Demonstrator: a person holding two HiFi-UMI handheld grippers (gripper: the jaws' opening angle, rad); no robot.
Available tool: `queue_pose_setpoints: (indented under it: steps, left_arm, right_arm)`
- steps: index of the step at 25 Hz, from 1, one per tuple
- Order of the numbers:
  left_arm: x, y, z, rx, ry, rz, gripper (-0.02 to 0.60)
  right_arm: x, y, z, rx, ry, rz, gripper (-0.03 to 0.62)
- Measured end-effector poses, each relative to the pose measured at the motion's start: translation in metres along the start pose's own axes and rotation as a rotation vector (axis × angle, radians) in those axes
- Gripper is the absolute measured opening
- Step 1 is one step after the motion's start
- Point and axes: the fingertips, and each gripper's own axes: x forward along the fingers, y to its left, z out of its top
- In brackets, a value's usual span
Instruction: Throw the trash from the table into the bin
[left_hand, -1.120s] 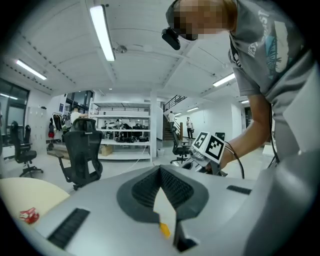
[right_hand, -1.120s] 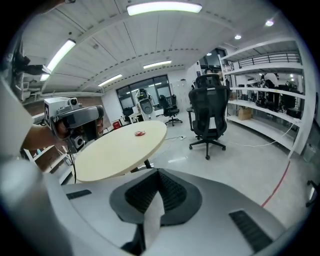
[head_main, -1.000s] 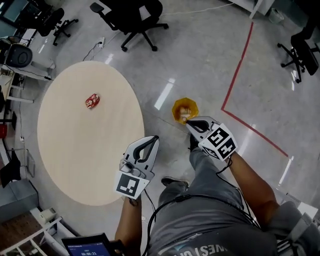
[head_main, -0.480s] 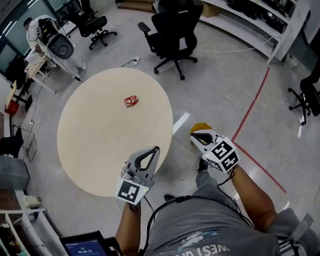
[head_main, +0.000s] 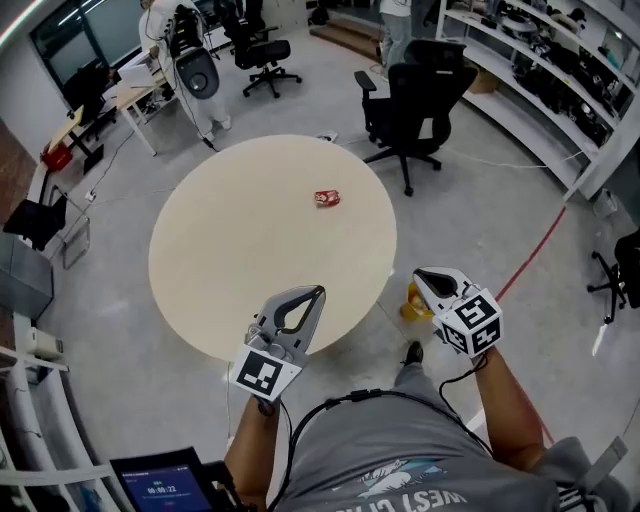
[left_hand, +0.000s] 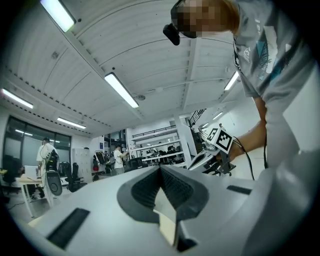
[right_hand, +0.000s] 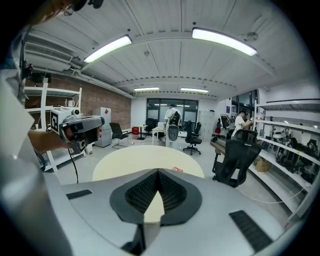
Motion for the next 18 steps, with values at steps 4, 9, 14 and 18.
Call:
queue_pose_setpoints:
  steps: [4, 9, 14, 18]
  left_arm:
    - [-0.047, 0.013, 0.018, 0.028, 0.000, 0.028, 0.043]
    - [-0.047, 0.018, 0.023, 0.074, -0.034, 0.039, 0.043]
    - [-0.058, 0.055, 0.011, 0.071, -0.028, 0.063, 0.043]
    - [-0.063, 0.069, 0.002, 0.098, -0.002, 0.080, 0.043]
  right_arm:
    - [-0.005, 0.046, 0.032, -0.048, -0.015, 0.008, 0.009]
    - [0.006, 0.046, 0.049, -0.091, -0.029, 0.031, 0.011]
    - [0.046, 0.055, 0.065, -0.122, -0.003, 0.065, 0.011]
    - [0.076, 0.049, 0.068, -0.114, -0.006, 0.095, 0.011]
